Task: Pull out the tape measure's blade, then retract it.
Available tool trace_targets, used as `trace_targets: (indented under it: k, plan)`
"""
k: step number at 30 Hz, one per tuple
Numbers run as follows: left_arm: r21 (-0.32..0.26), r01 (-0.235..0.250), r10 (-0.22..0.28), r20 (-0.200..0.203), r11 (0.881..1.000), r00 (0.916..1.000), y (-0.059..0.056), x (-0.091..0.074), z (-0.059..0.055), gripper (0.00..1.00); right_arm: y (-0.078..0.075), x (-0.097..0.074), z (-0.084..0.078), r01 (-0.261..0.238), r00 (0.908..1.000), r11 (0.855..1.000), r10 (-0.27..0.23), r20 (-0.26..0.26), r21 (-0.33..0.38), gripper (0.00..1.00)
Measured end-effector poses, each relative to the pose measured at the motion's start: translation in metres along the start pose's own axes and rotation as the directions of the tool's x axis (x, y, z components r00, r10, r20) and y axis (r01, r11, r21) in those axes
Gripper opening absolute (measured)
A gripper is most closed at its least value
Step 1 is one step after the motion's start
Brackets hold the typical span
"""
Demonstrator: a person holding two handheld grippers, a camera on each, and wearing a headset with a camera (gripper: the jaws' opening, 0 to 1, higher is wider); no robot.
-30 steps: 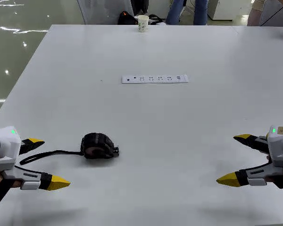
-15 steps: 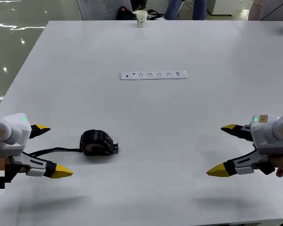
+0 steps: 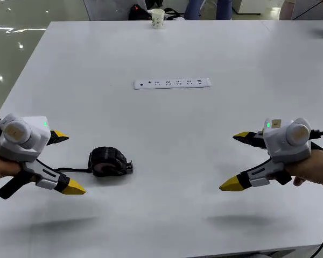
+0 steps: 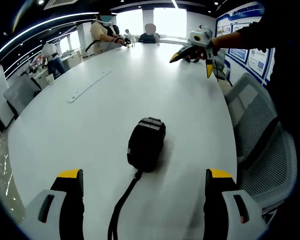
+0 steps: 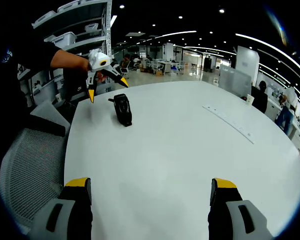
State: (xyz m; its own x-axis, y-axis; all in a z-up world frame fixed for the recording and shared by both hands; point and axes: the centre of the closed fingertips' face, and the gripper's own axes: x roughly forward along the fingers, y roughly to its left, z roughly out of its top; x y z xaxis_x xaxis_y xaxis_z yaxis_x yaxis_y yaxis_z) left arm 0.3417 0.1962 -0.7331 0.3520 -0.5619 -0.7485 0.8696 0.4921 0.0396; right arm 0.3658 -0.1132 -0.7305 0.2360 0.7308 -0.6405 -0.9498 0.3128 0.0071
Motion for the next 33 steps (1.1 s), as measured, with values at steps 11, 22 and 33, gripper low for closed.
trace_targets:
  k: [11, 22, 33]
  plan:
    - [0.066, 0.062, -0.059, -0.035, 0.996, 0.9976, 0.000, 0.010, 0.015, 0.99, 0.002, 0.017, 0.016, -0.037, 0.9993, 0.999, 0.037, 0.002, -0.033, 0.99]
    - [0.138, 0.139, -0.125, -0.105, 0.981, 0.9866, -0.007, 0.028, 0.023, 0.97, 0.008, 0.042, 0.032, -0.091, 0.9959, 0.993, 0.090, -0.013, -0.077, 0.99]
    - [0.150, 0.187, -0.166, -0.144, 0.971, 0.9756, -0.012, 0.043, 0.027, 0.81, 0.017, 0.072, 0.054, -0.125, 0.9921, 0.985, 0.126, -0.003, -0.115, 0.99]
